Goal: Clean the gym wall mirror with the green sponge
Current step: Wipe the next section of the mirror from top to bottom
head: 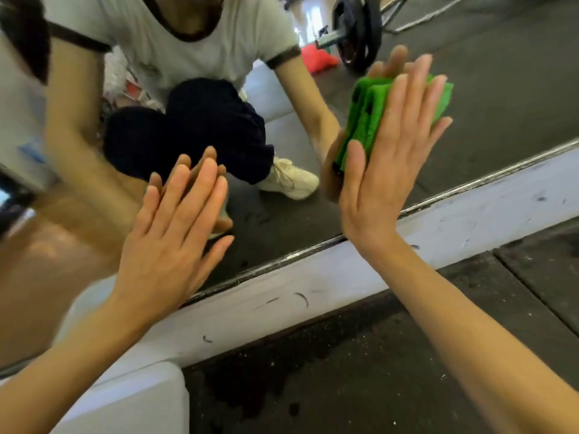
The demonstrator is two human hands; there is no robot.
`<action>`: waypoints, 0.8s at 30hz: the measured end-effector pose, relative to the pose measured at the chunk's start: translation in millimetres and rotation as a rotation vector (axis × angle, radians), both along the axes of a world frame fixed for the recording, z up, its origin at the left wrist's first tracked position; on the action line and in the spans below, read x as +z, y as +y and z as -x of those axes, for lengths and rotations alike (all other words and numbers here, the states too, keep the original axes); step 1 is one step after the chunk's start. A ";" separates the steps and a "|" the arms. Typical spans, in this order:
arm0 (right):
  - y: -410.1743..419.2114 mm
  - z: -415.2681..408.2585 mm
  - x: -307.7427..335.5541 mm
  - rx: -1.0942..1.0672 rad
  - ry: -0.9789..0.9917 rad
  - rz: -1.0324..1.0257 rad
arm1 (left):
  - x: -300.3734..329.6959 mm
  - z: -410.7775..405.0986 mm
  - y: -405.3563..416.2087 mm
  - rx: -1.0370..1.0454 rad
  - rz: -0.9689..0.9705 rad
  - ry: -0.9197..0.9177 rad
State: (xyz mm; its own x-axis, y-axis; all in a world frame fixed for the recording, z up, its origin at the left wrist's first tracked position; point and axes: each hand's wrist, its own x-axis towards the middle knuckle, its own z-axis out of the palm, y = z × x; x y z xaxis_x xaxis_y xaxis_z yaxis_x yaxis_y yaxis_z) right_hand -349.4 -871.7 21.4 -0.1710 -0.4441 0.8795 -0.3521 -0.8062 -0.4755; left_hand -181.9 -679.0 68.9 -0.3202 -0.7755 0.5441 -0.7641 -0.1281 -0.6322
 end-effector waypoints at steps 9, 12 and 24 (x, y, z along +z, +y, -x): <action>-48.9 51.9 -41.0 -0.041 0.922 0.761 | -9.8 -10.5 -5.3 0.035 0.086 -0.121; -26.6 25.2 0.4 -0.010 0.604 0.589 | -10.6 -10.8 -5.3 0.038 0.098 -0.119; -2.9 15.2 12.7 0.138 0.747 0.732 | -13.5 -12.4 11.5 -0.010 0.119 0.078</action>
